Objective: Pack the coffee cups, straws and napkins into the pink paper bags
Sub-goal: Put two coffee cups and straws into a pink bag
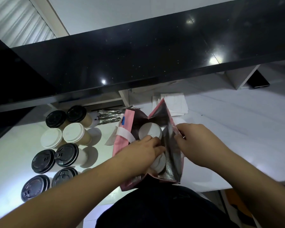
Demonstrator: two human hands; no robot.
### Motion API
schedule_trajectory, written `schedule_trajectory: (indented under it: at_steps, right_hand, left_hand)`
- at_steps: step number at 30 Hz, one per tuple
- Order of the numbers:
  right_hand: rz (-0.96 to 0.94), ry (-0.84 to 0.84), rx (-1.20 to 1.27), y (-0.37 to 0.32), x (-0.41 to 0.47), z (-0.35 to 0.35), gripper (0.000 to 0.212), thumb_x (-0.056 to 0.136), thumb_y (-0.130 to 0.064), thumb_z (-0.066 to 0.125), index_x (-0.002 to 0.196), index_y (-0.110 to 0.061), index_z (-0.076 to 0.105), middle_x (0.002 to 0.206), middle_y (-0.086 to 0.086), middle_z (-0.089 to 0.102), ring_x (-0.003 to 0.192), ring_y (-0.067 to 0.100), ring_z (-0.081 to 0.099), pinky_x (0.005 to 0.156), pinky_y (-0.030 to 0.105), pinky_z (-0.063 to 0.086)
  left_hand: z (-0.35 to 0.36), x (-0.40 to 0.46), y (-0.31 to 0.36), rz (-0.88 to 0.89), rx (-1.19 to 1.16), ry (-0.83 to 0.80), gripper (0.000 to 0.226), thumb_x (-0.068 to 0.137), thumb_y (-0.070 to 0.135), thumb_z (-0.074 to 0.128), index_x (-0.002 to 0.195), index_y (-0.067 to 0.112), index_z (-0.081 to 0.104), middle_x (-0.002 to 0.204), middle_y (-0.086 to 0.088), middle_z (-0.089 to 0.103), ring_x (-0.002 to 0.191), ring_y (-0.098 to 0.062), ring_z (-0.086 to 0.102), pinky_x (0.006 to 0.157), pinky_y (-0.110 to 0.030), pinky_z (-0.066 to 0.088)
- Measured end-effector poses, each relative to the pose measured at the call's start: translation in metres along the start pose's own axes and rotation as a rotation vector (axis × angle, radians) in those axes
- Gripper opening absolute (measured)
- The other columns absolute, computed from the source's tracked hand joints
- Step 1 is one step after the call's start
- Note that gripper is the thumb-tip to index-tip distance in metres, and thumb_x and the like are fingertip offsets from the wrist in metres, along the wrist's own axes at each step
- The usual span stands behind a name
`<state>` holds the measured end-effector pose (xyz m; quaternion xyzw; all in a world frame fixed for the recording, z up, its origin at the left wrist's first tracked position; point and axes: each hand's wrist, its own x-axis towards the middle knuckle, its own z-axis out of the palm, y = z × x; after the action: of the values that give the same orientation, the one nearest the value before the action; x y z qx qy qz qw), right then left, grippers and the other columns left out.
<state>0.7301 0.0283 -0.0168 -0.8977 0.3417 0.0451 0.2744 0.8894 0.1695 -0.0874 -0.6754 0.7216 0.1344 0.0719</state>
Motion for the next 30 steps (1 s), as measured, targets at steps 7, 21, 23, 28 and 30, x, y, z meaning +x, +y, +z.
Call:
schedule_trajectory:
  at_steps: [7, 21, 23, 28, 30]
  right_hand:
    - [0.01, 0.005, 0.019, -0.001, 0.0, -0.001, 0.031, 0.103, -0.03, 0.044, 0.079, -0.016, 0.057, 0.069, 0.0, 0.061, 0.064, 0.021, 0.058, 0.06, 0.043, 0.05]
    - [0.056, 0.092, 0.0, -0.009, 0.01, 0.008, 0.032, 0.105, -0.03, 0.04, 0.077, -0.02, 0.052, 0.068, 0.0, 0.058, 0.061, 0.018, 0.055, 0.05, 0.031, 0.032]
    - [0.047, 0.124, 0.005, -0.01, 0.011, 0.006, 0.038, 0.106, -0.034, 0.038, 0.074, -0.019, 0.051, 0.066, 0.0, 0.058, 0.061, 0.019, 0.055, 0.05, 0.033, 0.034]
    - [0.073, 0.15, 0.011, -0.007, 0.019, 0.002, 0.043, 0.105, -0.035, 0.039, 0.067, -0.019, 0.049, 0.06, -0.001, 0.057, 0.057, 0.02, 0.055, 0.049, 0.034, 0.038]
    - [0.087, 0.152, 0.009, -0.004, 0.023, -0.001, 0.043, 0.105, -0.037, 0.039, 0.067, -0.021, 0.051, 0.06, -0.003, 0.058, 0.055, 0.017, 0.056, 0.048, 0.032, 0.038]
  left_hand:
    - [-0.004, -0.002, -0.008, -0.006, -0.142, -0.072, 0.083, 0.078, 0.03, 0.084, 0.151, 0.026, 0.046, 0.14, -0.001, 0.048, 0.124, -0.026, 0.051, 0.104, -0.039, 0.049]
    - [-0.021, 0.012, -0.003, 0.025, -0.082, -0.143, 0.053, 0.09, 0.027, 0.073, 0.141, 0.021, 0.058, 0.134, -0.003, 0.054, 0.107, -0.029, 0.064, 0.089, -0.042, 0.055]
    - [-0.051, 0.008, -0.005, 0.009, -0.23, 0.048, 0.032, 0.094, 0.031, 0.066, 0.125, 0.023, 0.065, 0.124, 0.003, 0.059, 0.106, -0.019, 0.063, 0.087, -0.039, 0.055]
    - [-0.106, -0.018, -0.05, -0.217, -0.531, 0.658, 0.013, 0.098, 0.043, 0.052, 0.1, 0.04, 0.065, 0.091, 0.029, 0.059, 0.093, 0.004, 0.059, 0.077, -0.008, 0.047]
    - [-0.092, -0.025, -0.087, -0.464, -0.527, 0.716, 0.009, 0.098, 0.038, 0.056, 0.093, 0.039, 0.064, 0.087, 0.025, 0.062, 0.084, 0.002, 0.061, 0.066, -0.013, 0.047]
